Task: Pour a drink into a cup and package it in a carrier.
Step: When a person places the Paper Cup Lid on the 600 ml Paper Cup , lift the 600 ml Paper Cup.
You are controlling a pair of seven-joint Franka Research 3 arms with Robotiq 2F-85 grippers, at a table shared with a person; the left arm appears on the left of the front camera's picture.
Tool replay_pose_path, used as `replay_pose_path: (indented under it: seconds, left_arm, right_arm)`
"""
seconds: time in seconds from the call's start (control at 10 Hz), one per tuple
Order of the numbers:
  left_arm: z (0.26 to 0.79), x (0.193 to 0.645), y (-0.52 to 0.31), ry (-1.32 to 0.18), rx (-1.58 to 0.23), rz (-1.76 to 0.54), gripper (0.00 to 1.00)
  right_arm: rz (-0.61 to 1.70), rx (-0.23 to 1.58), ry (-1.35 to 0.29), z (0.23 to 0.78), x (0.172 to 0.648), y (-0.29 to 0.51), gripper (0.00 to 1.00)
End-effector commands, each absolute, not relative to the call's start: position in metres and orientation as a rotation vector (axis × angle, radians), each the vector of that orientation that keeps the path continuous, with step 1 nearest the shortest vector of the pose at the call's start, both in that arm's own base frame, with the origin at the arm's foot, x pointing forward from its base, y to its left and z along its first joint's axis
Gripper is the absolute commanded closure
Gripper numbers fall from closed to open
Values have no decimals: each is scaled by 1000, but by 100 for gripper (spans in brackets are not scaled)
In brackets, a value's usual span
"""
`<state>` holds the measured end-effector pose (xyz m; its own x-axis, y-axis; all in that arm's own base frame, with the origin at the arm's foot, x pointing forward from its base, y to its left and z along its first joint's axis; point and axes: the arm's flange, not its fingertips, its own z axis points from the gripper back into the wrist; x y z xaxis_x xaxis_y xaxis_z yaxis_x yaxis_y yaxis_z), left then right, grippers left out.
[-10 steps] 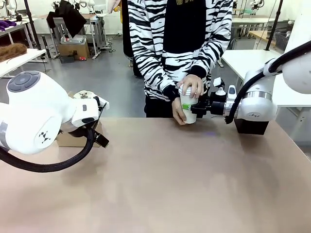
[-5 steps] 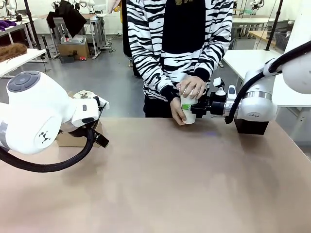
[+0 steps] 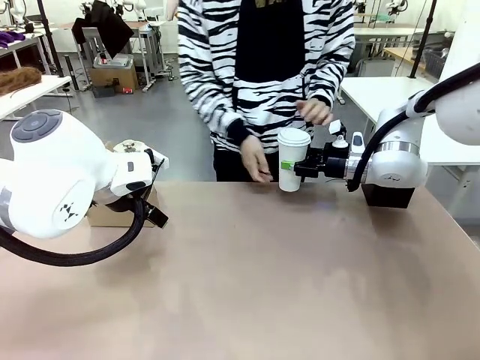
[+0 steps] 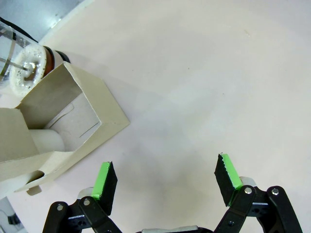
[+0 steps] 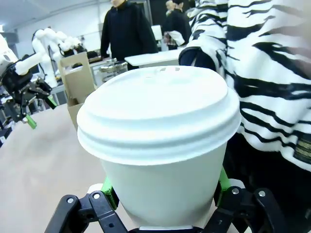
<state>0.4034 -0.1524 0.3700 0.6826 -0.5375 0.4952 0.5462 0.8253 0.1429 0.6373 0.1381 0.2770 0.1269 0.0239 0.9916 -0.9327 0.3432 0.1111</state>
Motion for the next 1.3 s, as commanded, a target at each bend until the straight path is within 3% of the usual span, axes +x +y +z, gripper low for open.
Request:
replay_pose_path:
  seconds: [0.0, 0.9, 1.2]
  left_arm:
    - [370, 403, -152, -551, -20, -606, 0]
    - [370, 403, -152, -551, -20, -606, 0]
    - [370, 403, -152, -551, -20, -606, 0]
  right_arm:
    - [877, 973, -1248, 279, 636, 141, 14]
    - [887, 974, -1233, 277, 637, 138, 14]
    - [885, 1023, -1211, 337, 620, 132, 14]
